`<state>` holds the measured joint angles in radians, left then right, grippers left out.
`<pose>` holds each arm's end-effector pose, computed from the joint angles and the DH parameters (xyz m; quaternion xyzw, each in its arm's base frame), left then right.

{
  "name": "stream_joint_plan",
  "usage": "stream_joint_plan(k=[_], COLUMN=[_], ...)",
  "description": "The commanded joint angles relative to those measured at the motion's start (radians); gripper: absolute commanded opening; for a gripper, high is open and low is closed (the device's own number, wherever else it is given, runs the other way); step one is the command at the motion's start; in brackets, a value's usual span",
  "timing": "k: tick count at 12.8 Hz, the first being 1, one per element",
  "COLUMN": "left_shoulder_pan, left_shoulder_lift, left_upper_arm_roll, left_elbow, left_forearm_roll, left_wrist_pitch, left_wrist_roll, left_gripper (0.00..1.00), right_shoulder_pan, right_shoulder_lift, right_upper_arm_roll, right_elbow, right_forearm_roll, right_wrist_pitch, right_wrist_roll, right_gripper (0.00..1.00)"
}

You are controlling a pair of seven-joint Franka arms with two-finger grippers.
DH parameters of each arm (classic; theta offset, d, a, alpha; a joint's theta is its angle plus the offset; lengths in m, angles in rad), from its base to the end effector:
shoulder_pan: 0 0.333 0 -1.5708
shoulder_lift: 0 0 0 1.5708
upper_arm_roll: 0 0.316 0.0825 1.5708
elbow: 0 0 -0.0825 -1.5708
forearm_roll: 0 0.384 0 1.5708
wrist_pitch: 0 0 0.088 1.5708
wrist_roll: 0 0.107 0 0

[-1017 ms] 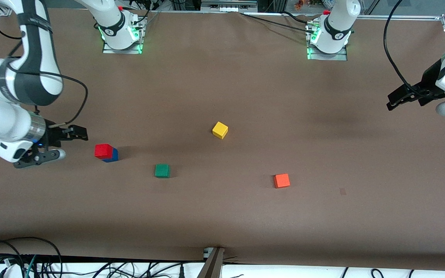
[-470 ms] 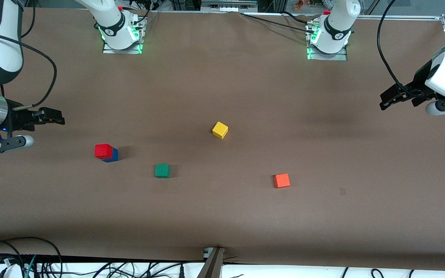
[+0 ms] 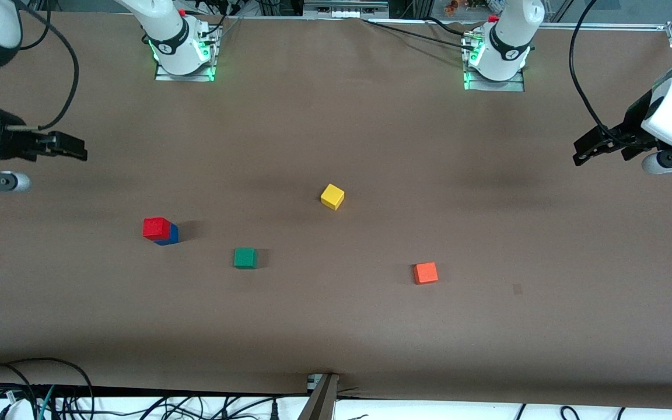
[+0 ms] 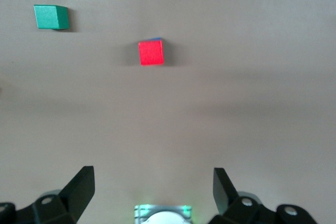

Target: Pass red block to right arm, stack on blue

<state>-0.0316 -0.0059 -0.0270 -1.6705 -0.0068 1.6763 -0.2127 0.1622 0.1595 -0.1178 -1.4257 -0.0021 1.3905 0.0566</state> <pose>0.5589 -0.0335 0.5897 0.9970 0.0773 0.0053 0.0041 0.5813 0.0312 0.5874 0.9952 -0.0063 -0.0960 0.0153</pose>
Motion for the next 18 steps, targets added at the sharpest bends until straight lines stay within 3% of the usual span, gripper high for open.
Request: stream_joint_plan(k=[1, 7, 18], left_shoulder_pan=[-0.005, -0.005, -0.002], left_shoulder_lift=[0.015, 0.014, 0.012], left_upper_arm_roll=[-0.004, -0.018, -0.019], left_elbow=[0.037, 0.038, 0.058], left_forearm_roll=[0.027, 0.027, 0.027], left_wrist_pitch=[-0.023, -0.038, -0.093], left_wrist_roll=[-0.013, -0.013, -0.014], left_gripper=[1.00, 1.00, 1.00], right_shoulder_pan=[-0.052, -0.095, -0.096], right_shoulder_lift=[-0.142, -0.221, -0.184], right_upper_arm_roll=[0.078, 0.116, 0.103], right_elbow=[-0.146, -0.151, -0.114], right_forearm_roll=[-0.018, -0.019, -0.029], right_wrist_pitch=[0.021, 0.010, -0.015], right_wrist_roll=[0.054, 0.052, 0.051], right_gripper=[1.00, 1.00, 1.00])
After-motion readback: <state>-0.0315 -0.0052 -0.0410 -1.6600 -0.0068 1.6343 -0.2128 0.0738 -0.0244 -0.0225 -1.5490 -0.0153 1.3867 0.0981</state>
